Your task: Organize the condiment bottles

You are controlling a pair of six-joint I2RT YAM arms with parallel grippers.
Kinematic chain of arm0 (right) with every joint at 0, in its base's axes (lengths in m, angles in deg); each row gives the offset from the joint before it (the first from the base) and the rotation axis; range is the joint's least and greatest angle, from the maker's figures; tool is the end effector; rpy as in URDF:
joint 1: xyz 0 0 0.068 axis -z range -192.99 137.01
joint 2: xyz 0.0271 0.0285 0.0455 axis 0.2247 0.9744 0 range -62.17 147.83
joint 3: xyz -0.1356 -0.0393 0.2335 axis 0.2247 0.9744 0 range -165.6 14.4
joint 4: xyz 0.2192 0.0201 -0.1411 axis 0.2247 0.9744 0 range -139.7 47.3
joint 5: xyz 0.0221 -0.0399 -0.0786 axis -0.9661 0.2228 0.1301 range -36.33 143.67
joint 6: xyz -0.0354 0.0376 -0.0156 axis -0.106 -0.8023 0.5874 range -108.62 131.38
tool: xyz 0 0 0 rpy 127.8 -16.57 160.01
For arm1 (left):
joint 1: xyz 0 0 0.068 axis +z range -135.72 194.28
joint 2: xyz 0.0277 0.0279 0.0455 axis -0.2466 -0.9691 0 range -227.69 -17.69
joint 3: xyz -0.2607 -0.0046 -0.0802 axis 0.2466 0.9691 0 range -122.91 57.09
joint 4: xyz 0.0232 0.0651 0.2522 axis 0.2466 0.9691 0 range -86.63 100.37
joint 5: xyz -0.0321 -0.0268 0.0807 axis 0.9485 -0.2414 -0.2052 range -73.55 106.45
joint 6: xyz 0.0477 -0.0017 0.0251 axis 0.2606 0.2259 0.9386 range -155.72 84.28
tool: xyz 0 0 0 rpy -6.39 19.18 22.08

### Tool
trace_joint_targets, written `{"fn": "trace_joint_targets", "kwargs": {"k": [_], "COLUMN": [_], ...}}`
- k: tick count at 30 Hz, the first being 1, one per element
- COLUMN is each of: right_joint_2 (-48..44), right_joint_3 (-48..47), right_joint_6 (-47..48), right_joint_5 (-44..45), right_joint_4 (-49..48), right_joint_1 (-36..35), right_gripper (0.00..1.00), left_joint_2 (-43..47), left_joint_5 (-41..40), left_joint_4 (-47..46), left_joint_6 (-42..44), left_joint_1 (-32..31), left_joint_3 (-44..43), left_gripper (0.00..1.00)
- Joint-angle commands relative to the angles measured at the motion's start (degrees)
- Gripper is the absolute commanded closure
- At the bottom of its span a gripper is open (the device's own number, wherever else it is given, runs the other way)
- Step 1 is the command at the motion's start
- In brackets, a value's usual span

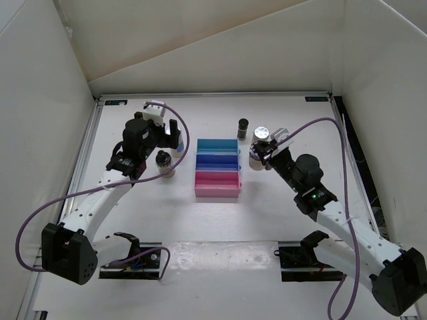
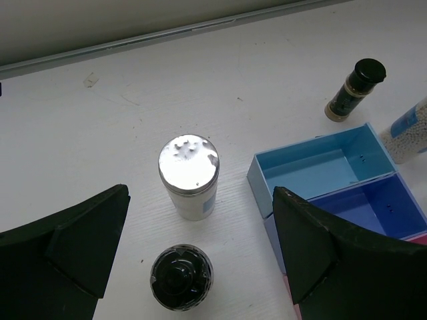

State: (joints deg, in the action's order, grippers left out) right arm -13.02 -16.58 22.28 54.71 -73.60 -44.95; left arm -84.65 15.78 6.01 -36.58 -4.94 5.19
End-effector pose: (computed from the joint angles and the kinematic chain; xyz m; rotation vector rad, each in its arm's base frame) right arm 0.1766 0.1095 0.3046 -0.5259 1.3805 0.2852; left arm 0.2582 -0.0895 0.3175 0.2929 1.8632 -0.2294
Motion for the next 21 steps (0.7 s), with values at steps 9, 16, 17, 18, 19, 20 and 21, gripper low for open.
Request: {"fn": "trace_joint_targets", "kwargs": {"k": [9, 16, 17, 18, 19, 20, 21], "right_joint_2": [10.5, 15.3, 16.1, 16.6, 17.7, 18.7, 19.4], "right_joint_3": [-5.8, -8.2, -8.7, -9.1, -9.7, -9.9, -10.8], "right_joint_6": [-4.0, -5.4, -5.5, -6.0, -6.2, -6.5, -6.7], "right_joint_5": [-5.2, -6.9, -7.0, -7.3, -8.3, -8.8, -9.6], "right_joint_4": [-10.9, -14.7, -15.5, -15.8, -16.1, -17.5, -18.1], "right_joint_1": [-8.7, -11.3, -11.1, -11.3, -11.0, -10.8, -10.5], "right_gripper": [1.00, 1.00, 1.00, 1.00, 1.00, 1.00, 1.00], "left_joint_2": [3.0, 2.7, 2.8, 2.7, 2.8, 2.5, 2.4], "left_joint_5": [-1.3, -1.4, -1.4, -1.4, -1.4, -1.4, -1.4], "left_joint_4": [1.1, 0.7, 0.8, 0.4, 0.5, 0.4, 0.2], "left_joint_6": [2.4, 2.9, 2.7, 2.8, 2.8, 2.7, 2.7], "left_joint_1": [0.2, 0.3, 0.3, 0.3, 0.2, 0.2, 0.3], "left_joint_3": [-0.2, -0.2, -0.1, -0.1, -0.1, 0.0, -0.1], "left_gripper": [0.00, 0.00, 0.00, 0.00, 0.00, 0.00, 0.00]}}
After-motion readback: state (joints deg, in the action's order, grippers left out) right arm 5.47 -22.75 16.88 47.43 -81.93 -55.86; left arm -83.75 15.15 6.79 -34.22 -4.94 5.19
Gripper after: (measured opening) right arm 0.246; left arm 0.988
